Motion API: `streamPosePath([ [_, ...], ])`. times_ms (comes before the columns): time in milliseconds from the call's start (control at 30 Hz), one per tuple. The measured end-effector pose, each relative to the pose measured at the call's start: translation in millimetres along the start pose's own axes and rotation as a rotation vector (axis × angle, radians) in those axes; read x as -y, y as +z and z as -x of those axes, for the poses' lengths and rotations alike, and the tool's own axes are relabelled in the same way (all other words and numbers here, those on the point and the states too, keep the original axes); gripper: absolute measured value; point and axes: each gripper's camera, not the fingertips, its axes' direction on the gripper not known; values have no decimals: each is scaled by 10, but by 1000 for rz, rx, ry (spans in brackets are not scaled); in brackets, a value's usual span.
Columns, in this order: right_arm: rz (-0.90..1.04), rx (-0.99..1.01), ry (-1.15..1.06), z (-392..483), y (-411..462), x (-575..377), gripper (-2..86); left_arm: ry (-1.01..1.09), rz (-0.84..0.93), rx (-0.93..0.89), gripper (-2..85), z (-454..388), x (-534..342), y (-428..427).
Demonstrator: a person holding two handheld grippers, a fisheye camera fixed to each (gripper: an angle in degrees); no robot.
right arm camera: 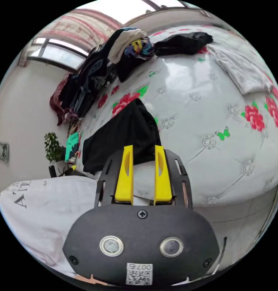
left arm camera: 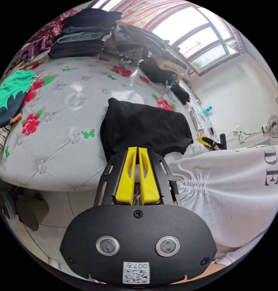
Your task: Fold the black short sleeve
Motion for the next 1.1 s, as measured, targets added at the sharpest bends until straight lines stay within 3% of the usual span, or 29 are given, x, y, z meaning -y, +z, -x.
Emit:
streamPosePath([
  [200,-81,206,402,-513,162,-398,117,65,98,-49,2,-509,348,741],
  [333,-81,241,414,-431,377,-384,95,70,276,7,-7,-613,340,1322],
  [467,-4,182,420,-368,558,-223,38,88,289,-2,-9,-609,366,1311],
  [733,-47,101,207,124,290,-150,-1,-56,84,-51,-10,-234,116,765],
  [867,9,86,352,-233,453,-293,-3,-110,29,-10,-10,-4,-20,607],
  [967,-51,174,464,-422,471,-427,-3,-181,3,-33,-10,207,-72,508],
  [1100,-88,134,264,96,370,-207,-3,-204,-18,-25,-9,339,-141,361],
])
